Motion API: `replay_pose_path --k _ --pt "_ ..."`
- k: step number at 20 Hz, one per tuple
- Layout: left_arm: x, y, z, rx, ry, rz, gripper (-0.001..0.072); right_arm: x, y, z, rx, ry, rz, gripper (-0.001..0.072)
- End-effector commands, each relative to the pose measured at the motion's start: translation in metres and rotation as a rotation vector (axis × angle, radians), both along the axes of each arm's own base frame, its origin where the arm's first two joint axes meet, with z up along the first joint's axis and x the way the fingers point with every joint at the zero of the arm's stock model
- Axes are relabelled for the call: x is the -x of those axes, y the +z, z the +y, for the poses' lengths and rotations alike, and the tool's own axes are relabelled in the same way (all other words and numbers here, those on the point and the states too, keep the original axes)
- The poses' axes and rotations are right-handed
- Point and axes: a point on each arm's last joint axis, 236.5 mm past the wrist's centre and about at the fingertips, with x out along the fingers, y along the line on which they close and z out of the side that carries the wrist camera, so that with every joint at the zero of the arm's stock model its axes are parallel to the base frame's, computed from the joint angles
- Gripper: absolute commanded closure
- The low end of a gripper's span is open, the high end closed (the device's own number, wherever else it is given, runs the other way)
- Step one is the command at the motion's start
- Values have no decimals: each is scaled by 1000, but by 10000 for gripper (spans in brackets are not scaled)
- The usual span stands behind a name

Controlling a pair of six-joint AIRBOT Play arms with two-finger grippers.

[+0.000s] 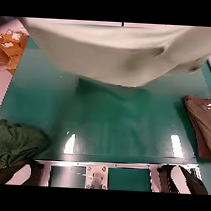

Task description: Fold the shirts.

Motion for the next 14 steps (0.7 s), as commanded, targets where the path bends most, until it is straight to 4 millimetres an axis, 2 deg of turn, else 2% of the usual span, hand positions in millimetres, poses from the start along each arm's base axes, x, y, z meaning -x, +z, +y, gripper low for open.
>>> replay_pose_path --k 1,2,4,6,8,9,11,12,14 --pt "105 126 -24 -53 33 -436 684 106 121 44 92 -104 -391 694" --pt "127 144 -27 -56 49 -516 684 127 137 49 113 -139 -458 694" --pt "149 159 -23 -72 110 -597 684 154 155 56 148 -189 -536 694" --pt "144 156 -6 -101 199 -583 684 155 152 57 179 -207 -528 694" --pt "126 148 18 -115 297 -538 684 140 136 52 193 -204 -467 694" --pt "113 139 24 -112 311 -503 684 126 122 46 180 -196 -420 694" --pt "74 103 30 -91 295 -382 684 90 83 26 113 -172 -303 694" --pt "48 78 32 -85 270 -305 684 69 58 14 73 -163 -239 694" --pt "-3 23 30 -38 188 -141 683 22 -5 -13 4 -149 -91 694"
